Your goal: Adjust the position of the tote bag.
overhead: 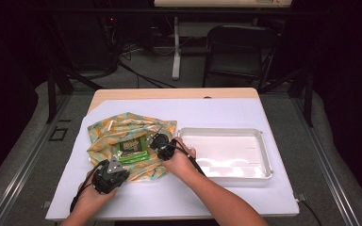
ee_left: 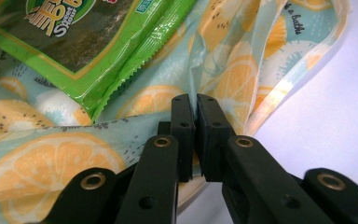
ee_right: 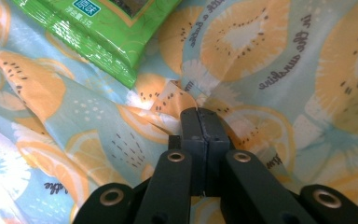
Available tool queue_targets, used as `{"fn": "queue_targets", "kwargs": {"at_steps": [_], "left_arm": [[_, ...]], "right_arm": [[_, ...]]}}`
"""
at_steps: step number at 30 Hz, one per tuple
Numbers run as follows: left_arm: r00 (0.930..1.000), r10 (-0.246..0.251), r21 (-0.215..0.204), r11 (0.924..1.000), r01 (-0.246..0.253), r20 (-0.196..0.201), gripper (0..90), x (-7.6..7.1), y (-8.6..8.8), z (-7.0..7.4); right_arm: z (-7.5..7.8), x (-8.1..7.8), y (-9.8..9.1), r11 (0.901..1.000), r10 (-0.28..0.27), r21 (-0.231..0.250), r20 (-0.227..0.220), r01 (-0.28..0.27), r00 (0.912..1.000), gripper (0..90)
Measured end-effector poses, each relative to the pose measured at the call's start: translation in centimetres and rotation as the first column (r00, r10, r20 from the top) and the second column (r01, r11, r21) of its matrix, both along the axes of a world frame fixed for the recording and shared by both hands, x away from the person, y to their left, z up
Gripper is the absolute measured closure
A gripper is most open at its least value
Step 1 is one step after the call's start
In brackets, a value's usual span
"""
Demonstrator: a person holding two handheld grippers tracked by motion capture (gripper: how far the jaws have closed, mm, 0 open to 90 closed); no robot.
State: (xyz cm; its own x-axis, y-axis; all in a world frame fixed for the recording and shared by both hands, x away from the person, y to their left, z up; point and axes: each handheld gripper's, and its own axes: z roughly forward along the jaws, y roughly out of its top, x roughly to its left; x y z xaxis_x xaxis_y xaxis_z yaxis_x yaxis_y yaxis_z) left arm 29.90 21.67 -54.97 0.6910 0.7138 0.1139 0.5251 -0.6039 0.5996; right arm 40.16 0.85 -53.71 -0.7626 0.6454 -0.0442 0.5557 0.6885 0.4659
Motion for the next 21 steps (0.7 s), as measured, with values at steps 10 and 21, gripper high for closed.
{"fn": "queue_targets", "kwargs": {"at_steps": [10, 21], "left_arm": [[0.9999, 0.009, -0.057, 0.9983, -0.009, -0.009, 77.5, -0.4, 0.3, 0.8], [0.9988, 0.034, -0.18, 0.9833, -0.027, 0.035, 64.2, -0.4, 1.6, 3.6]], "right_arm": [[0.2, -0.3, -0.5, 1.0, 0.0, -0.006, 0.018, 0.0, 0.9998, 89.7], [1.6, -1.1, -0.8, 0.9957, 0.005, 0.092, 0.066, -0.011, 0.9978, 77.8]]}}
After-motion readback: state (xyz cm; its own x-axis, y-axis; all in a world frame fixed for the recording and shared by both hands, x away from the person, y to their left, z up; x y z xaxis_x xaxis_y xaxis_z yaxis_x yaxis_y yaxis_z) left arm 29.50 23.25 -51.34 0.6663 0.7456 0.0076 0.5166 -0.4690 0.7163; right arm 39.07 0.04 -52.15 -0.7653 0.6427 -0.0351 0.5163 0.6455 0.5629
